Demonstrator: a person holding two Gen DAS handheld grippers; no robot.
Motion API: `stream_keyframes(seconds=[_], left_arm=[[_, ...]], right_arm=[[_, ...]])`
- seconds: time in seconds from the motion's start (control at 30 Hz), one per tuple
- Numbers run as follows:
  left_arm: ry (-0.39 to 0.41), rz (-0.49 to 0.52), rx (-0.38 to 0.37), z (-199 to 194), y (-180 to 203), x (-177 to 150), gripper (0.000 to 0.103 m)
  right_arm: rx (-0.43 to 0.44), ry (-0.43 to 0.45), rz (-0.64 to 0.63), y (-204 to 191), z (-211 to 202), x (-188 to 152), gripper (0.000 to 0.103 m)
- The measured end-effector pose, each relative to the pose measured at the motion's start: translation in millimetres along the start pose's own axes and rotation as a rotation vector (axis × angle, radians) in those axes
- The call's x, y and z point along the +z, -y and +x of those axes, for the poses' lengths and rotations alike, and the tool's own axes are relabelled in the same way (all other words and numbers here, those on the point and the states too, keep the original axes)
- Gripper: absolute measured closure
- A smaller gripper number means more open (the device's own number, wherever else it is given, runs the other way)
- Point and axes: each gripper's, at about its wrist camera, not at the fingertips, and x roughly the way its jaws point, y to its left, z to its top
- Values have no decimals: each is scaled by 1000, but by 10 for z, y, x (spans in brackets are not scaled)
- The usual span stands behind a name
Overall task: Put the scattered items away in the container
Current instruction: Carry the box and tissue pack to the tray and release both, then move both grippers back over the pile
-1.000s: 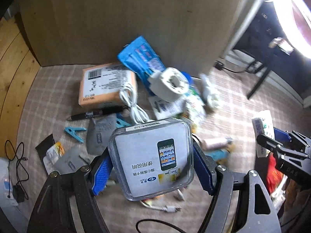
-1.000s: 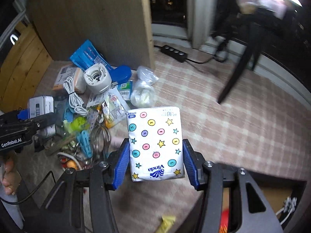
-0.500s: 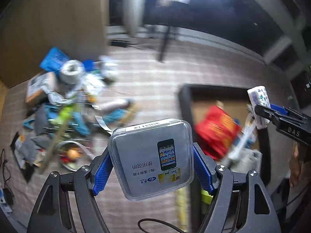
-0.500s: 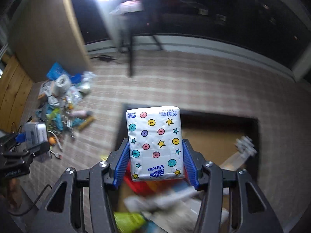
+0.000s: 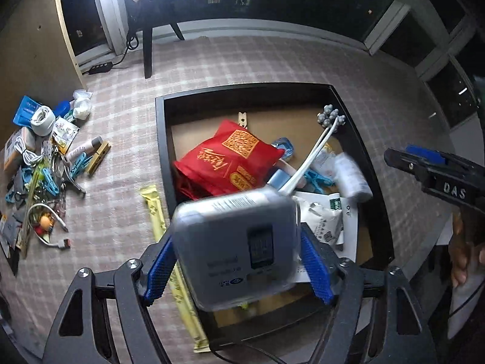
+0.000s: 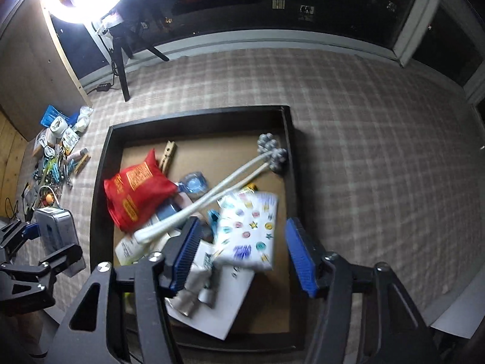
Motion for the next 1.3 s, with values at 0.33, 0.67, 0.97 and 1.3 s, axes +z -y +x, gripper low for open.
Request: stream_keyframes(seconds=[0.33,0.67,0.97,1.3], left_arm=[[48,-15,40,-131,29,-116,31],[76,-83,95,-232,-323,-234,31],[106,-152,124,-418,-930,-495,31],[157,-217,155,-792,-2093,-1027,31]], right_arm=[[22,18,-43,-29,-21,-131,39],[45,67,-100,-420,-85,-160,39],[69,87,-152,-993,-145,-258,36],[47,162,-165,-1833,-299,-608,36]])
